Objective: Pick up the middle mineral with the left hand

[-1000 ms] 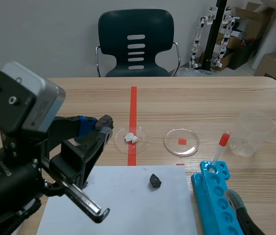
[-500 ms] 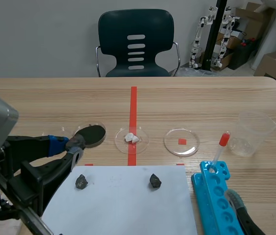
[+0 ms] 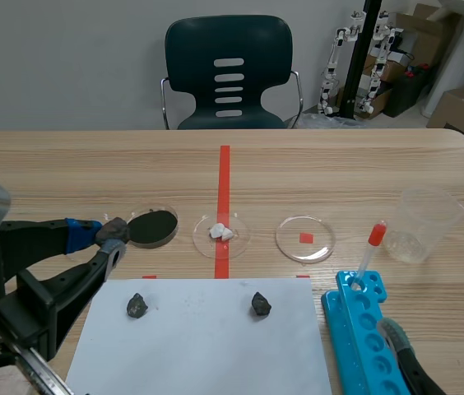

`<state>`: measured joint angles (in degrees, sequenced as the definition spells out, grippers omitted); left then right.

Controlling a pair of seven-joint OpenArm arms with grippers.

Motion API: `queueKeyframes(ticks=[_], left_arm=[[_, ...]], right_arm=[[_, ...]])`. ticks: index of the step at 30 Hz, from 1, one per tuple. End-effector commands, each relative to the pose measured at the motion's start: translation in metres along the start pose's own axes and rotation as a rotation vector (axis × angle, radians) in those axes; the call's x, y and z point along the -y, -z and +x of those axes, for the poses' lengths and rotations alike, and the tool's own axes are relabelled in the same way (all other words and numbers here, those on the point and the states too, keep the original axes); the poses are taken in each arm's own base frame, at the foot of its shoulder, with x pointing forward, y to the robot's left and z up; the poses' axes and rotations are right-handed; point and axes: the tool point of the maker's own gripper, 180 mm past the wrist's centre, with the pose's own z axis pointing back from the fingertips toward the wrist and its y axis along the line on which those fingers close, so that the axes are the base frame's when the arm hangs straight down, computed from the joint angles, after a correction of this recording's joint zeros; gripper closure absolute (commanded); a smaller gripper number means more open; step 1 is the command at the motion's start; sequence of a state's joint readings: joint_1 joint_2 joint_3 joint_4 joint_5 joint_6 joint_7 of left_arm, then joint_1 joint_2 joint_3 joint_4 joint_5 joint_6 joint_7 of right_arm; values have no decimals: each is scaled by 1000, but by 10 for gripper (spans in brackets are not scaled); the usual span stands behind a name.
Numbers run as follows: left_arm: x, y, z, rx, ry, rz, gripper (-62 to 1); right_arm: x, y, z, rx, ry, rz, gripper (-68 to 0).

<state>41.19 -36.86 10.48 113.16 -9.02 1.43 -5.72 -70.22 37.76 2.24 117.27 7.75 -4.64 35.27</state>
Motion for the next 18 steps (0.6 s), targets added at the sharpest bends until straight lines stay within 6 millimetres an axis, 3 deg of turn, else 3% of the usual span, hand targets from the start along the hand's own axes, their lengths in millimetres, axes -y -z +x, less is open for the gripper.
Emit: queueKeyframes(ticks=[1,9,18], left_arm=[[1,1,7,28,-4,-2,-104],[1,1,8,31,-4,-2,-104],[1,-1,25,127,-4,-2,-104]], right_arm=[[3,3,10,38,-1,-11,-679],[3,3,10,38,-1,-11,-679],[3,3,10,37,-1,-11,-679]])
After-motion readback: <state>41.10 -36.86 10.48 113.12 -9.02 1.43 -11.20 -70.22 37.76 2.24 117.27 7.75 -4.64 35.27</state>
